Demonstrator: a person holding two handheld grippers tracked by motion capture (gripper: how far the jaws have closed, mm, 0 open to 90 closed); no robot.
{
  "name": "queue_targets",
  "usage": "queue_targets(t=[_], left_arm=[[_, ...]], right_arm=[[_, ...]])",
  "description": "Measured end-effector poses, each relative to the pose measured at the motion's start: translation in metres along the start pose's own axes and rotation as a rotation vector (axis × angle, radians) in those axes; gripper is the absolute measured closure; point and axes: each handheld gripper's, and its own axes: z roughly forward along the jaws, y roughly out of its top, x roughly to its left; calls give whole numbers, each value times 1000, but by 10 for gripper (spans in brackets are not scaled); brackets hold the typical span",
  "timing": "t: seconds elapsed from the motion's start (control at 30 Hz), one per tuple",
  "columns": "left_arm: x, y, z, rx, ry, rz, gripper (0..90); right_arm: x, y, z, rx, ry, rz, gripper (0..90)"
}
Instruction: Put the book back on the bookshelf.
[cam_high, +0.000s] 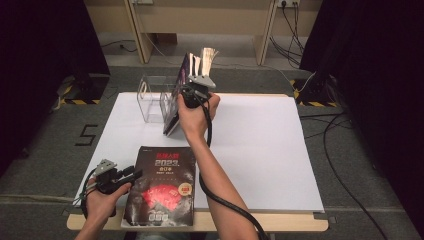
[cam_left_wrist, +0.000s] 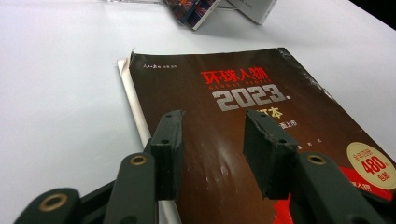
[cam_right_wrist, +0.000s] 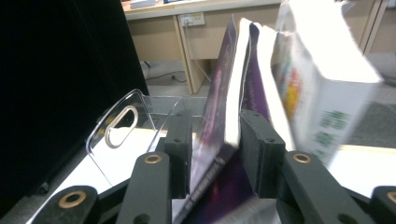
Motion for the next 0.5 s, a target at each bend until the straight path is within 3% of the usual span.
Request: queue_targets(t=[0.27, 0.3, 0.5], left_arm=[[0, 1, -1, -6, 0, 3, 571], [0, 0, -1, -8, 0, 2, 570], [0, 1, -1, -10, 2, 2, 570]], right_arm=[[-11, -10, -24, -27, 22, -15, 773], [-15, -14, -31, -31, 32, -6, 847], [-22, -27, -35, -1, 38, -11, 895]])
